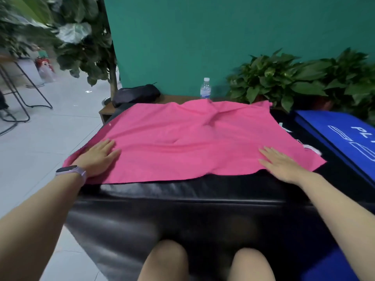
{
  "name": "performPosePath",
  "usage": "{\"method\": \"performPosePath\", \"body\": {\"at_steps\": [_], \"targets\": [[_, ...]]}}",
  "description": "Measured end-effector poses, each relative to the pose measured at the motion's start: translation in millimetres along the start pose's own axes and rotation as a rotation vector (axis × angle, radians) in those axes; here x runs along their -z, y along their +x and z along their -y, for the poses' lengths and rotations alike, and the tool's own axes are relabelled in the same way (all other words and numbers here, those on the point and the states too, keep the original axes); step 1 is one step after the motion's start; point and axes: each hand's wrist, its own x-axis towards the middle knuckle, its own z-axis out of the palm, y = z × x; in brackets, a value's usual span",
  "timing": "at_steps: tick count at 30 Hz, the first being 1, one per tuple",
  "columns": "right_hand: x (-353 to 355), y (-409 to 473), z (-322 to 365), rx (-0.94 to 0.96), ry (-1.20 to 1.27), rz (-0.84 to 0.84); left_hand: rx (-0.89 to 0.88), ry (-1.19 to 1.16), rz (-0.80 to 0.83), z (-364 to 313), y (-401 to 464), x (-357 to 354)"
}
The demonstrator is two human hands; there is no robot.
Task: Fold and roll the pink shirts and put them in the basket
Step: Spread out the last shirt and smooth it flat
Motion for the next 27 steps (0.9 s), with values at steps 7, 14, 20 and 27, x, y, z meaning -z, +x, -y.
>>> {"method": "performPosePath", "body": {"at_steps": [7, 14, 20, 27], "targets": [[19, -26, 27, -0.116, -0.046, -0.147, 0.011, -0.051, -0.171, -68, -27, 0], [-15, -14, 85, -0.087, 0.016, -0.187, 0.042, 0.02, -0.067, -156, -31, -35], [-11, 25, 79, -0.108, -0.008, -0.143, 0.039, 0.062, -0.097, -155, 14, -38], [5, 93, 77, -0.139, 0.017, -0.107, 0.033, 0.067, -0.091, -163, 87, -37]]}}
